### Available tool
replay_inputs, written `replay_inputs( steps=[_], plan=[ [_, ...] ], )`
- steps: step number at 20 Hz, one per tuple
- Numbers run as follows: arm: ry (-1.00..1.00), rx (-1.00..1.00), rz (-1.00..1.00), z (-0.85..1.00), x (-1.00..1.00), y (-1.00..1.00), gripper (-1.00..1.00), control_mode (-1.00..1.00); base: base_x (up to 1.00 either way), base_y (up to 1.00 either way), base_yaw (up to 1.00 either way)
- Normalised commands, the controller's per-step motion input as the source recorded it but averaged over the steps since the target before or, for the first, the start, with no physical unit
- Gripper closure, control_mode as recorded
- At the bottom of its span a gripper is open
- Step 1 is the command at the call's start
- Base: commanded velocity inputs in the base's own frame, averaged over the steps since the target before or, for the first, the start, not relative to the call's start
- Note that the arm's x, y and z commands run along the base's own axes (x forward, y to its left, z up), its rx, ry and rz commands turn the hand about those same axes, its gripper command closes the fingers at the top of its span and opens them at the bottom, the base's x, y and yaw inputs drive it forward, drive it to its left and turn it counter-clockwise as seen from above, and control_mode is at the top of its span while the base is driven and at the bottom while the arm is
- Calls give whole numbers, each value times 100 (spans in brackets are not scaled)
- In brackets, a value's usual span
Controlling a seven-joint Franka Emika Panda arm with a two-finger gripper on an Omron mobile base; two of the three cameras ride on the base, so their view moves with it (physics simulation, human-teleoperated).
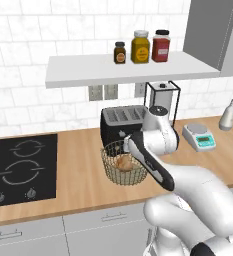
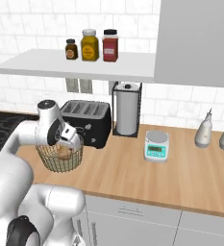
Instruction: Open the cabinet, pick up the bread from the cabinet and place it in the basket. Then move the basket to the dining counter.
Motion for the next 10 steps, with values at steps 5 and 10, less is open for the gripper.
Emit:
replay_inputs(
  steps=[5,10],
  plan=[
    [3,5,-29,4,-28,-10,-100,-100,0,0,0],
    [17,13,-22,0,45,-10,-100,-100,0,0,0]
  ],
)
